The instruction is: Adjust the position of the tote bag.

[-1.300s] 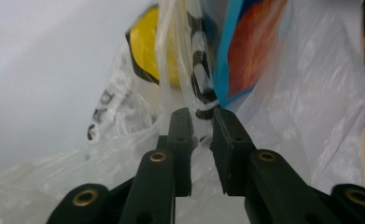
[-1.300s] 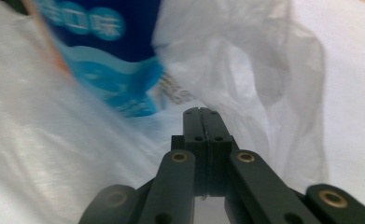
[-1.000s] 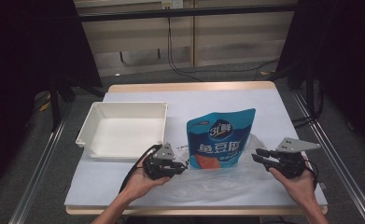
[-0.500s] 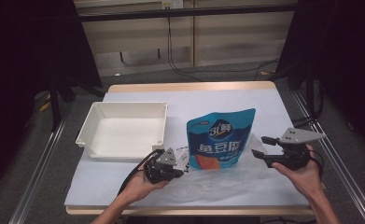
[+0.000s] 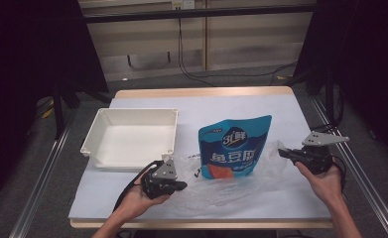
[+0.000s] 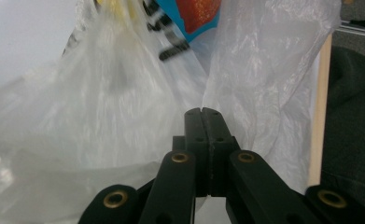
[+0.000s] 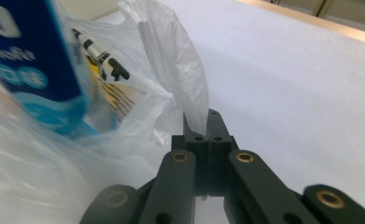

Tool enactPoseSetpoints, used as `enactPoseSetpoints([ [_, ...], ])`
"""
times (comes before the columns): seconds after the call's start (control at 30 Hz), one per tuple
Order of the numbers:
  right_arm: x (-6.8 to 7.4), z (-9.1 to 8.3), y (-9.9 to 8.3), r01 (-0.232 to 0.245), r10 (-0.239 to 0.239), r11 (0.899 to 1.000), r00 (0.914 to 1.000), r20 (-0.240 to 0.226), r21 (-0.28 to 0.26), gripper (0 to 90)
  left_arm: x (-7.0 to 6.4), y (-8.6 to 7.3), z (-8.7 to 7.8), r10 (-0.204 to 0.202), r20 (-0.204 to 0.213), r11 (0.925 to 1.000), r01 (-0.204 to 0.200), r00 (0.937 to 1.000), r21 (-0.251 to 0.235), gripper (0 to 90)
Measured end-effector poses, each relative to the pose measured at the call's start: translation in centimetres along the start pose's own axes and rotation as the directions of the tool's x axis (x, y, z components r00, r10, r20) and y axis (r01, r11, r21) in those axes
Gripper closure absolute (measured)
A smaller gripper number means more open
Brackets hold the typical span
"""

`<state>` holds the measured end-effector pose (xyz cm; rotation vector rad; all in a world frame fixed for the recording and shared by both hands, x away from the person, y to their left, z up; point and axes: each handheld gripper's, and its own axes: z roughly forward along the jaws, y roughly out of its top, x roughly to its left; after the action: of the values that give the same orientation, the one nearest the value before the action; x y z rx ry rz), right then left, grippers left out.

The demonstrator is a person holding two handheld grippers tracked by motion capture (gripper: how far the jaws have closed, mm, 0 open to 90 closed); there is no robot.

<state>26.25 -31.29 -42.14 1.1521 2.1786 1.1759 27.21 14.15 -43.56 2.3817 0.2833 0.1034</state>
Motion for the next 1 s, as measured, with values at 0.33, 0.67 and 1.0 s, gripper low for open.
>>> enactPoseSetpoints([
  [0.33, -1.8, 1.0, -3.2, -0.066, 0.06, 0.991, 0.9969, 0.051, 0.113, 90.0, -0.3, -1.7, 0.2, -0.015, 0.043, 0.9993, 0.013, 0.999, 0.035, 90.0],
  [0.67, -1.0, 3.5, -4.2, -0.025, 0.018, 0.982, 0.9992, 0.036, 0.189, 90.0, 0.1, -2.6, 1.8, -0.035, 0.048, 0.9962, 0.031, 0.9982, 0.081, 90.0],
  [1.0, -1.0, 3.0, -4.4, -0.021, 0.011, 0.985, 0.9982, 0.059, 0.169, 73.6, 0.1, -2.4, 1.2, -0.051, 0.011, 0.998, 0.05, 0.9986, 0.038, 85.6],
])
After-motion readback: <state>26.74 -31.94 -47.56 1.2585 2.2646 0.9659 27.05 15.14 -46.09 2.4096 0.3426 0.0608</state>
